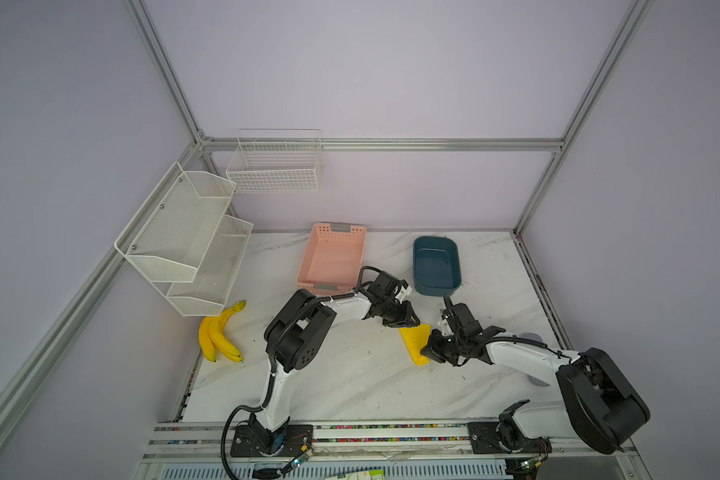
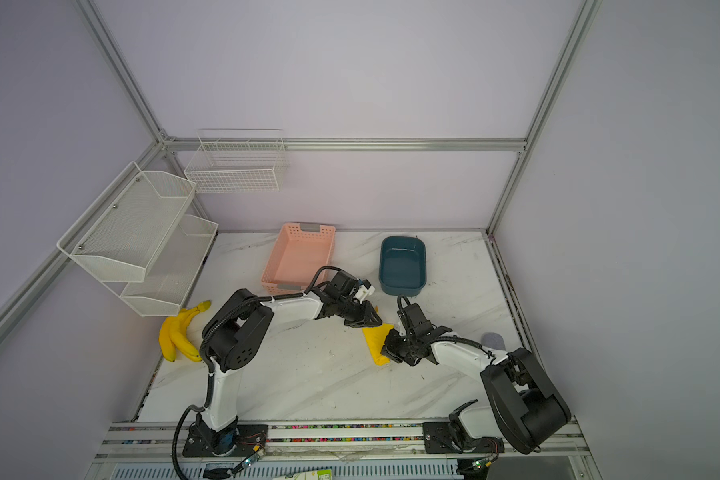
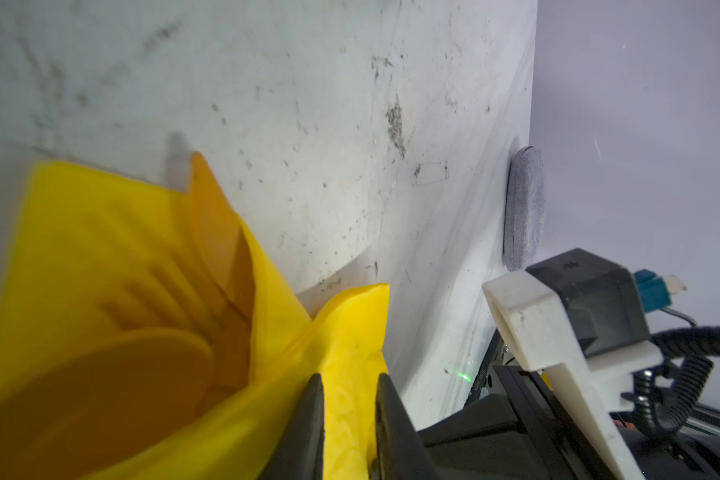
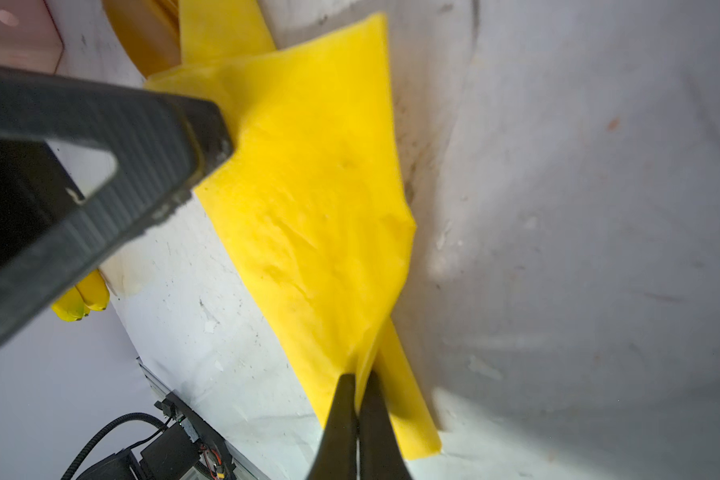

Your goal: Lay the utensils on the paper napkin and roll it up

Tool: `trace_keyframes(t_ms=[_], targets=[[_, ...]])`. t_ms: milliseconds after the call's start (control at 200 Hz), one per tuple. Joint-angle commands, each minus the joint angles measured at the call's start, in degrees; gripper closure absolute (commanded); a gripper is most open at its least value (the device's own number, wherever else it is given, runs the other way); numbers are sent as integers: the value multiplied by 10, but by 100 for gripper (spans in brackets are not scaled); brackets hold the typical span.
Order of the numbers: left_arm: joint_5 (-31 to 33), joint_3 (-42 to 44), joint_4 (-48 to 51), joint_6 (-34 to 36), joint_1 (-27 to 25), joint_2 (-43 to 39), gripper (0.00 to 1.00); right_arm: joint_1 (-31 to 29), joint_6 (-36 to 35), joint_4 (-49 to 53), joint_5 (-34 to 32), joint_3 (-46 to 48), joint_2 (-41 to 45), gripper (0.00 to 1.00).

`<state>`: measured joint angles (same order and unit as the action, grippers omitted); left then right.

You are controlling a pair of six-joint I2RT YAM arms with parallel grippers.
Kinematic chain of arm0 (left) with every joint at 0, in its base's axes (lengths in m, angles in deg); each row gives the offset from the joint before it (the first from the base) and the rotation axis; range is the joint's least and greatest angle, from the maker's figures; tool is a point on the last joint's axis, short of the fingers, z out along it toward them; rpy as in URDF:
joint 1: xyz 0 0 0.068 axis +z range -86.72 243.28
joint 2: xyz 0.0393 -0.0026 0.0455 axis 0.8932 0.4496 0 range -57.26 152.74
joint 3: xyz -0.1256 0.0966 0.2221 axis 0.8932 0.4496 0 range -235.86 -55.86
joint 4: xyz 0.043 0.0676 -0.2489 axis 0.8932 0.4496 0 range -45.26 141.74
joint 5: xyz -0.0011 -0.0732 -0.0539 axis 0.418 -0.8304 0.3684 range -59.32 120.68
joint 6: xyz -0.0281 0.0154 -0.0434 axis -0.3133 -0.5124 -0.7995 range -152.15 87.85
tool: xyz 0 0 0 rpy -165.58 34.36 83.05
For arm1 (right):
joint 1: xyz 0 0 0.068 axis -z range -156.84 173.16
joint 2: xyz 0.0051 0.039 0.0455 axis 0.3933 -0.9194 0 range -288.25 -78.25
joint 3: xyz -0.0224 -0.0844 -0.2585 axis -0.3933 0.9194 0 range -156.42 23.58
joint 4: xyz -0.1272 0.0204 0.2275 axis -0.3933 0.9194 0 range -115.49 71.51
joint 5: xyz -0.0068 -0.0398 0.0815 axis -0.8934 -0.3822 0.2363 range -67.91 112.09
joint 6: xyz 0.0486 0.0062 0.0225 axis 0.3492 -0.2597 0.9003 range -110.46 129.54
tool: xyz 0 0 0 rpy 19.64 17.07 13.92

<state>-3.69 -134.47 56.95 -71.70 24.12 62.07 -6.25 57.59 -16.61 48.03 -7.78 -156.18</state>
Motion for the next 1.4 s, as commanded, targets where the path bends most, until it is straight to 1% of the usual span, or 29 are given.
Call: trace_keyframes(t_ms=[0,75,140,500,640,900,1050,1390], targets=[[52,-89,96,69,4,-16,78,0,-9,10,5,8,5,100],[78,-106,132,94,4,-11,80,0,-10,11,6,8,4,100],[83,-115,145,105,4,-7,81,0,-10,11,6,8,4,100],[46,-164,148,109,-1,33,92,0,-13,13,6,8,4,100],[43,-185,164,112,-6,52,93,0,-13,12,6,8,4,100],[40,-218,163,105,-12,79,93,0,-14,11,7,12,5,100],[68,-235,189,105,-13,96,96,0,-14,13,7,11,7,100],[116,-239,226,130,-14,96,97,0,-13,19,7,11,12,100]])
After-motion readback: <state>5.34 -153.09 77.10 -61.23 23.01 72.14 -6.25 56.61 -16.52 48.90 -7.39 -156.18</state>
